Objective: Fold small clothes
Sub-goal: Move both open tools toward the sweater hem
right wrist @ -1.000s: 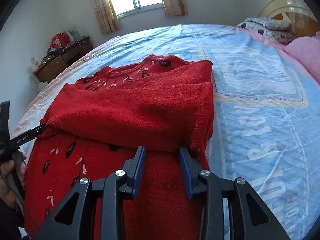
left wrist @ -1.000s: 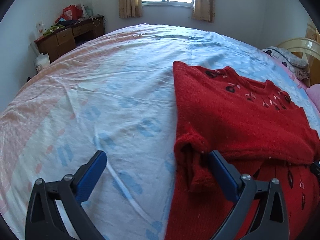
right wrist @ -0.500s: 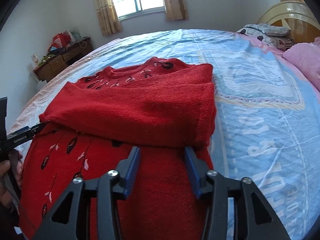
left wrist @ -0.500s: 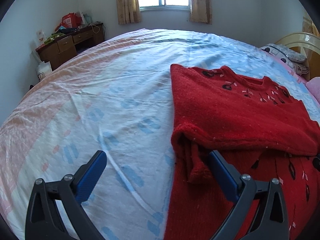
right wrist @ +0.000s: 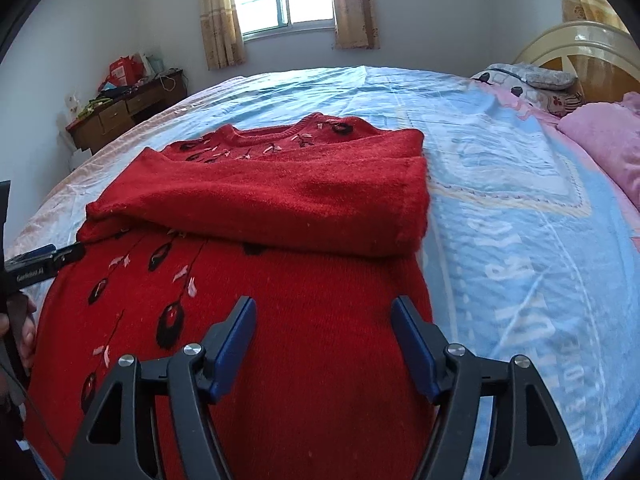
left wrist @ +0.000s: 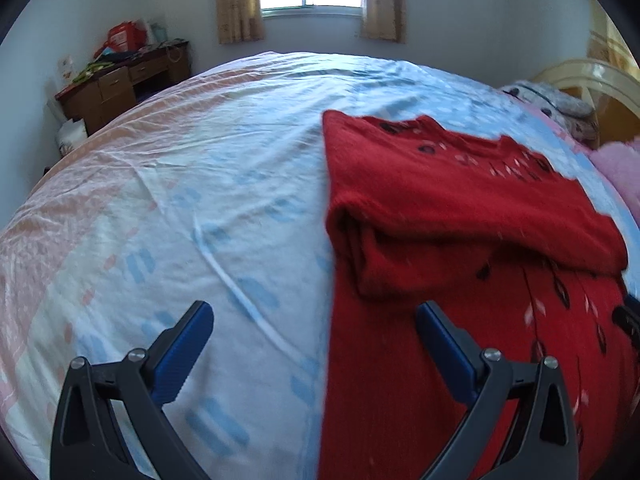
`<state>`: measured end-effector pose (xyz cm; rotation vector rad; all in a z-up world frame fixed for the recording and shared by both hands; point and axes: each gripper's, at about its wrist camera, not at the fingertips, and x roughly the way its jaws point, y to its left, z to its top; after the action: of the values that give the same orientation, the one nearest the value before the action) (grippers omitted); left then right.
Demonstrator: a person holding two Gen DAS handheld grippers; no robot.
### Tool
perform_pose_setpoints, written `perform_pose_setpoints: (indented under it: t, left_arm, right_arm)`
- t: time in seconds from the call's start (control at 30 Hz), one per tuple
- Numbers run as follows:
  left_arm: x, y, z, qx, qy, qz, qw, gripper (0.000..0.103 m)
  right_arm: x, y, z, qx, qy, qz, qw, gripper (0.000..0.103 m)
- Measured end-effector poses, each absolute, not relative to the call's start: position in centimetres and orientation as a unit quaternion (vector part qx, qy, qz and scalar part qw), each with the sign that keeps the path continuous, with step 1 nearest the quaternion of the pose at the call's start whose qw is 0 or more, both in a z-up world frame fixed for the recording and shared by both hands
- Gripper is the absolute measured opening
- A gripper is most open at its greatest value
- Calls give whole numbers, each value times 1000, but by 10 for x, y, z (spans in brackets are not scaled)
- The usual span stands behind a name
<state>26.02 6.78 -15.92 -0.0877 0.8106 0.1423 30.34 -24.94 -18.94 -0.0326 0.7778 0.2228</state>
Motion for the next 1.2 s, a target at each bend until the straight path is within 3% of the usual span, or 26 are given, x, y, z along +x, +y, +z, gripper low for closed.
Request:
perform_pose_setpoints:
  t: [1.2]
  left_arm:
    - [136, 39, -126, 17, 379, -9, 925, 103]
  right_arm:
    - [171, -266, -183, 29, 462, 107, 880, 73]
